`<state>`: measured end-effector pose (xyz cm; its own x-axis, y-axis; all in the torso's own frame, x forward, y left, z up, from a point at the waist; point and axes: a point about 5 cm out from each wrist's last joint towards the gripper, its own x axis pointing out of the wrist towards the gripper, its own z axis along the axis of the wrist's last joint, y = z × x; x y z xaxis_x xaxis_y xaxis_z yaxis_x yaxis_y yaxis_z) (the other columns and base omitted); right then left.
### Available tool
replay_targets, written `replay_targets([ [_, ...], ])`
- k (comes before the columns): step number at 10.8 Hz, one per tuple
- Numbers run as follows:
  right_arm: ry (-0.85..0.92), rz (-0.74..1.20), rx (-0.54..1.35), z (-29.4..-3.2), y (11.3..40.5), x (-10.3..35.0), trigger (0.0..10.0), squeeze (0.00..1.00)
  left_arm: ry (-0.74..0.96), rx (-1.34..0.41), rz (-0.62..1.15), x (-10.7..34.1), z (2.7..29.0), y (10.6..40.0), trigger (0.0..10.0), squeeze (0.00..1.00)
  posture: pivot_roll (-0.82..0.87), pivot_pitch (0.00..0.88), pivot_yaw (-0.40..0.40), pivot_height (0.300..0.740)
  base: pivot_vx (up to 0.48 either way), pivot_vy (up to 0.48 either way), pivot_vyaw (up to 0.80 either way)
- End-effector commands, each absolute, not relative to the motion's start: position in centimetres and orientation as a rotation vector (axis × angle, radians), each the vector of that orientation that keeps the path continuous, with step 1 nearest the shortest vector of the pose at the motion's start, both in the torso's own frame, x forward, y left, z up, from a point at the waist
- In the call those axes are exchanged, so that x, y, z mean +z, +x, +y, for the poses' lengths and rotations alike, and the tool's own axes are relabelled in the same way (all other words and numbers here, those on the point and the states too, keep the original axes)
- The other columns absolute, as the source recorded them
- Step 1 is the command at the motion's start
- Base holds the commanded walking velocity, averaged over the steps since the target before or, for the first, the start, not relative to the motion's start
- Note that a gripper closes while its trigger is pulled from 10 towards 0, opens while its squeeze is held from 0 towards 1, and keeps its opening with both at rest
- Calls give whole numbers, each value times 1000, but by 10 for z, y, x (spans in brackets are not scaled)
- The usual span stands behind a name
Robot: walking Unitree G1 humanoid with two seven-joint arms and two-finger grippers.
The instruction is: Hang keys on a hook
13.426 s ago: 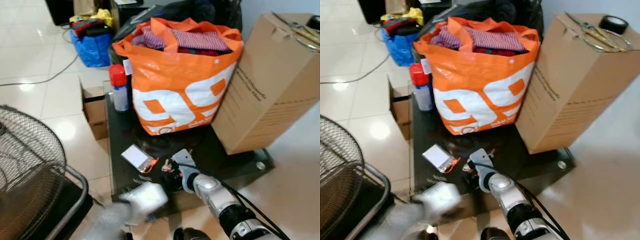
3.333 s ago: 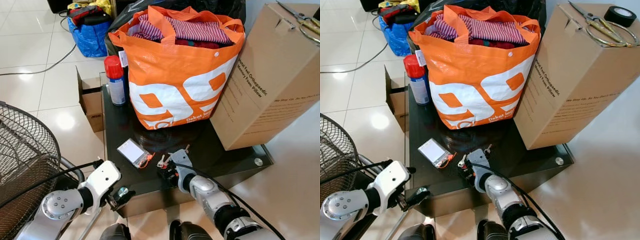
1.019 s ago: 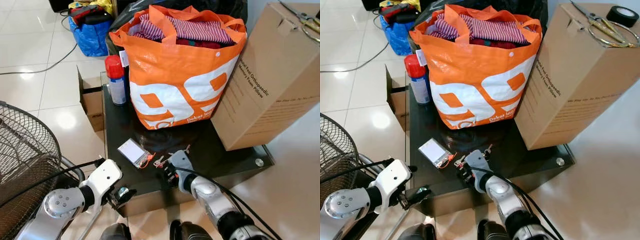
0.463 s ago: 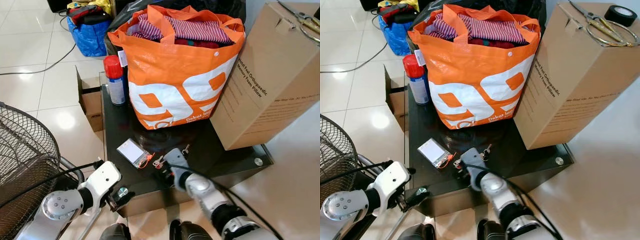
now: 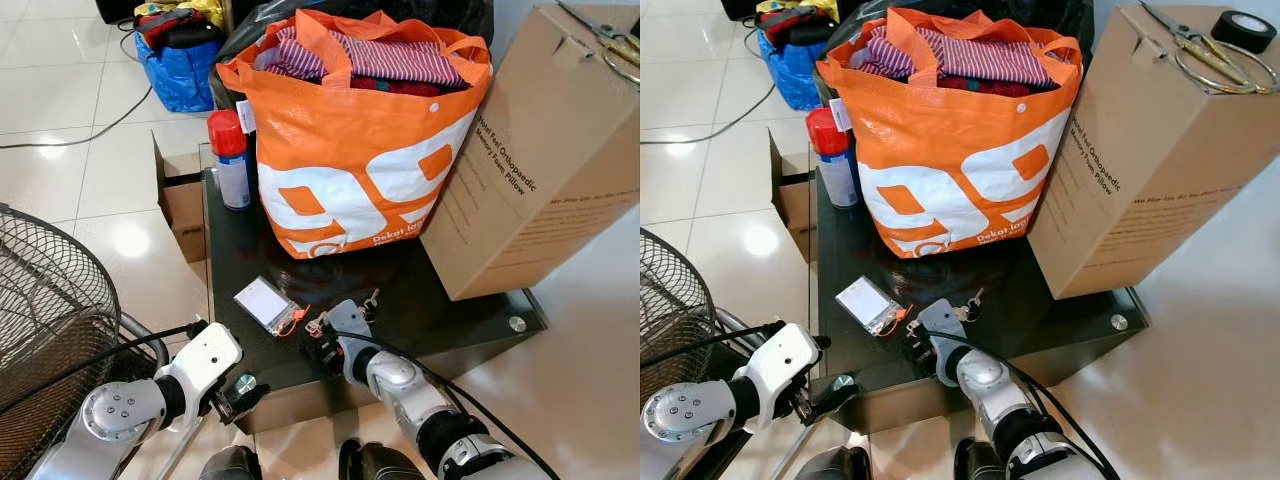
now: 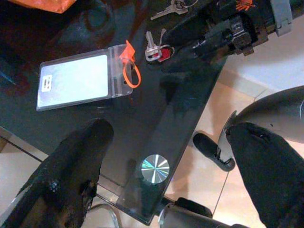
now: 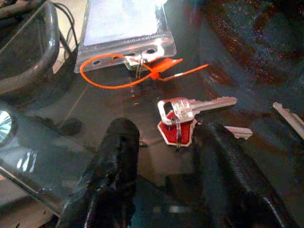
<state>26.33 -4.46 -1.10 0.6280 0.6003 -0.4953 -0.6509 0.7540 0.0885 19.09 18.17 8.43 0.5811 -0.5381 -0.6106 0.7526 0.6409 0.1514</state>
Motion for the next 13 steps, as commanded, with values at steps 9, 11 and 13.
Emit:
replay_targets([
  [9, -91, 540, 683, -48, 262, -14, 0, 0, 423, -784, 557, 87, 181, 189, 10000, 573, 77, 185, -68, 740, 0, 0, 0],
  [11, -96, 516, 679, -62, 264, -13, 0, 0, 422, -779, 552, 87, 181, 190, 10000, 573, 74, 180, -70, 740, 0, 0, 0],
  [13, -143, 484, 650, -90, 262, -14, 0, 0, 420, -776, 548, 86, 180, 191, 10000, 573, 67, 173, -72, 740, 0, 0, 0],
])
